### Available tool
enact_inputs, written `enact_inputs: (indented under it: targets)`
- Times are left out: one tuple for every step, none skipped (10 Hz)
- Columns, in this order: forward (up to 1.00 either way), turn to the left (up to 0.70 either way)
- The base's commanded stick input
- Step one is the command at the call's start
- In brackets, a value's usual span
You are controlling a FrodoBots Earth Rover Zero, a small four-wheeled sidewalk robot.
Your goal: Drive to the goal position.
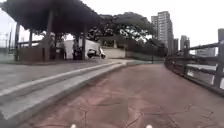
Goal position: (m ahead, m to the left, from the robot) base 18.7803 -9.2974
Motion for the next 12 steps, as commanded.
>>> enact_inputs:
  targets:
    - [0.0,0.0]
    - [0.0,0.0]
    - [0.29,0.0]
    - [0.84,0.0]
    - [1.0,0.0]
    - [1.0,0.0]
    - [1.0,0.0]
    - [1.0,0.0]
    - [1.0,0.0]
    - [1.0,0.0]
    - [1.0,0.0]
    - [1.0,0.0]
